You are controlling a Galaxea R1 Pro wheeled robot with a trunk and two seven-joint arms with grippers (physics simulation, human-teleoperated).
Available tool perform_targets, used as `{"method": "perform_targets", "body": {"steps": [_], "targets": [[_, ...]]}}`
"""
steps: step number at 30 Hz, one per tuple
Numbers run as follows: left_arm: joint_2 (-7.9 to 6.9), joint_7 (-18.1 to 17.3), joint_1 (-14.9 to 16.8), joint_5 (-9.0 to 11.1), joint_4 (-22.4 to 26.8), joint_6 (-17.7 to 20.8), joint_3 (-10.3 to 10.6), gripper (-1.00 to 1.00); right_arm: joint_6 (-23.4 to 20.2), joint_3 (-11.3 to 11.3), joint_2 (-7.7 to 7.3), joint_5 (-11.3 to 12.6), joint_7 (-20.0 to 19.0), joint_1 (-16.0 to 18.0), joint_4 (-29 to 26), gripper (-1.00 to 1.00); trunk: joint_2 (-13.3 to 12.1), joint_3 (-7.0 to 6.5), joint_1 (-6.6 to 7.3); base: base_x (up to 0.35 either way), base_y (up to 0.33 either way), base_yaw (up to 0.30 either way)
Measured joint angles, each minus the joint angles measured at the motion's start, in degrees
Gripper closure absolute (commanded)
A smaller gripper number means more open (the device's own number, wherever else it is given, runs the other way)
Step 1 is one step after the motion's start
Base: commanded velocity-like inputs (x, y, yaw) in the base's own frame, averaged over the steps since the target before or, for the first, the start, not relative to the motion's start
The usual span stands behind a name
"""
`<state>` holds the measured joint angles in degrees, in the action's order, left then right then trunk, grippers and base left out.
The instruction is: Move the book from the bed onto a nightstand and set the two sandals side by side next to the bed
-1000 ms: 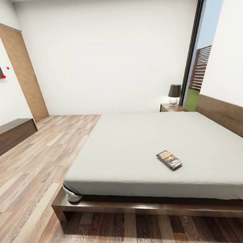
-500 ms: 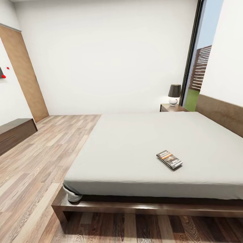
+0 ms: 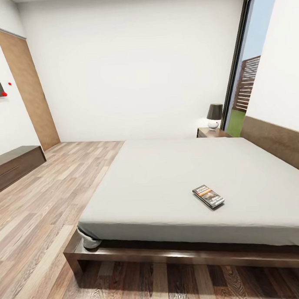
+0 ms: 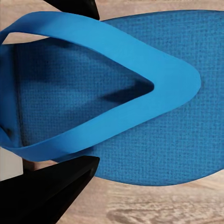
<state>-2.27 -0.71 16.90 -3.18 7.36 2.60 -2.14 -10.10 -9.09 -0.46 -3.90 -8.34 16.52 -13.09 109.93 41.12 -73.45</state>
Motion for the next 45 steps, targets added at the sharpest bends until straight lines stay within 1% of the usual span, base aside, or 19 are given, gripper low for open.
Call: {"method": "perform_targets", "body": {"steps": [21,26,34,37,40,45], "targets": [[-0.11,0.40,0.03,0.01,-0.02,1.08,-0.12,1.00,-0.13,0.17,-0.41,-0.06,0.16,0.00,-0.56,1.00,0.00,0.00,0.00,0.000,0.000,0.000],[-0.11,0.47,0.06,-0.09,0.00,1.10,0.14,1.00,0.02,0.12,-0.61,-0.08,0.25,0.00,-0.74,1.00,0.00,0.00,0.00,0.000,0.000,0.000],[-0.19,0.47,0.07,-0.15,0.00,1.10,0.30,1.00,0.27,0.11,-2.11,-0.10,0.20,0.00,-0.73,1.00,0.00,0.00,0.00,0.000,0.000,0.000],[-0.19,0.47,0.07,-0.19,0.02,1.10,0.31,1.00,0.41,0.12,-3.43,-0.11,0.00,0.00,-0.73,1.00,0.00,0.00,0.00,0.000,0.000,0.000],[-0.20,0.47,0.07,-0.18,0.01,1.10,0.31,1.00,0.58,0.12,-4.39,-0.01,-0.17,0.00,-0.73,1.00,0.00,0.00,0.00,0.000,0.000,0.000],[-0.20,0.47,0.07,-0.17,0.04,1.04,0.32,1.00,1.92,0.11,-5.22,0.08,-1.15,0.01,-0.72,1.00,0.00,0.00,0.00,0.000,0.000,0.000]]}}
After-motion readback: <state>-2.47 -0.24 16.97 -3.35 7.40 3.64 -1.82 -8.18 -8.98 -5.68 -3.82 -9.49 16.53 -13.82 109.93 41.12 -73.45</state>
